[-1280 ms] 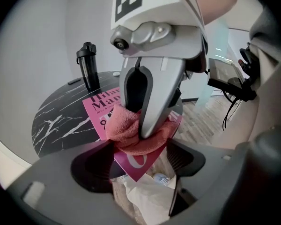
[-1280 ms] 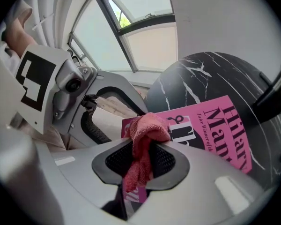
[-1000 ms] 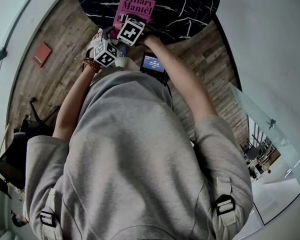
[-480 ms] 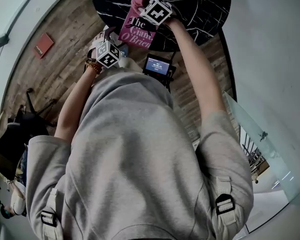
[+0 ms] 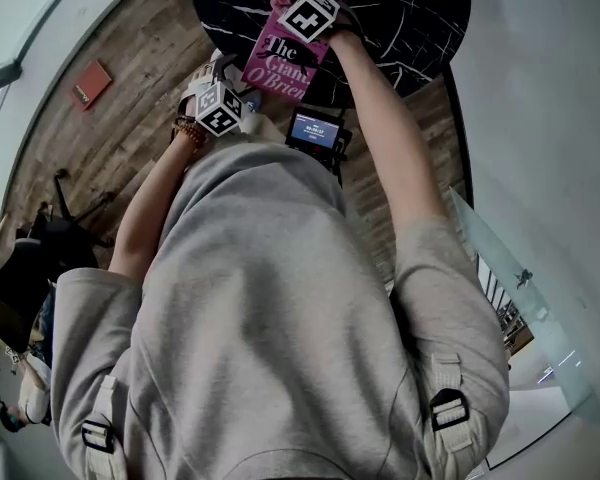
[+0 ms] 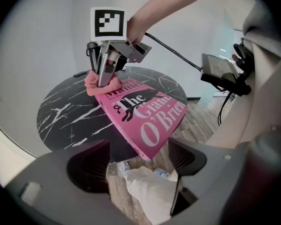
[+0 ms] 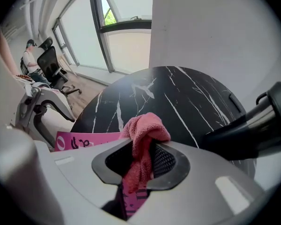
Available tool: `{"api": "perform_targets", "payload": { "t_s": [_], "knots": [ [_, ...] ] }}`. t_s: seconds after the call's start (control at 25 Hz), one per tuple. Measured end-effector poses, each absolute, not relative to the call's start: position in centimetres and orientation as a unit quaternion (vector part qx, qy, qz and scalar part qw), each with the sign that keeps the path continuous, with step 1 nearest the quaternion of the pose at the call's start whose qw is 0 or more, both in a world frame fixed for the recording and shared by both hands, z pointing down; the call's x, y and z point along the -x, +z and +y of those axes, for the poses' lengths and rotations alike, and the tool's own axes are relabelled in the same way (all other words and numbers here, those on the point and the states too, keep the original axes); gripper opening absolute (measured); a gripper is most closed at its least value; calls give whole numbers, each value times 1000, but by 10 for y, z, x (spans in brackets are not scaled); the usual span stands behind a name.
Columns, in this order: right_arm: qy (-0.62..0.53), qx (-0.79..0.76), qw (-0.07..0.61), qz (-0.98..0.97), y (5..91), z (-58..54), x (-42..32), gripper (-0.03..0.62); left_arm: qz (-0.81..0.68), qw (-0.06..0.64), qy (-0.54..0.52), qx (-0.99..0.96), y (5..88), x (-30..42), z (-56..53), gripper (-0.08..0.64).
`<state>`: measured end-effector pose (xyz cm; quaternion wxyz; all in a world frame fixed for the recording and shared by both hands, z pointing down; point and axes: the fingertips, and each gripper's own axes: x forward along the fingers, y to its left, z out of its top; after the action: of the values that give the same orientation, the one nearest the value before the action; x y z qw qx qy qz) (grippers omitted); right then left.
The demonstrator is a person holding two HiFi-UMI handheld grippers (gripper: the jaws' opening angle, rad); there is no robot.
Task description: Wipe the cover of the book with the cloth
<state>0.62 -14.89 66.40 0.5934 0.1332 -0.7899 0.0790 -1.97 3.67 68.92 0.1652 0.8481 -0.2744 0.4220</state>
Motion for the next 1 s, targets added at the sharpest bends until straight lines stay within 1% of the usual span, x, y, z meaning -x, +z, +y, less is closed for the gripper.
{"api": "perform_targets", "payload": {
  "t_s": [0.24, 0.8, 1.0],
  "knots": [
    [72, -125, 604, -784, 666, -137, -4, 100, -272, 159, 425, -849, 690, 17, 36, 373],
    [72, -100, 607, -785, 667, -99, 6, 101, -282, 174, 428, -841, 695, 19, 36, 373],
    [73, -97, 606, -786, 667, -90, 7, 103, -277, 169, 432, -842, 695, 19, 37, 373]
  ]
}}
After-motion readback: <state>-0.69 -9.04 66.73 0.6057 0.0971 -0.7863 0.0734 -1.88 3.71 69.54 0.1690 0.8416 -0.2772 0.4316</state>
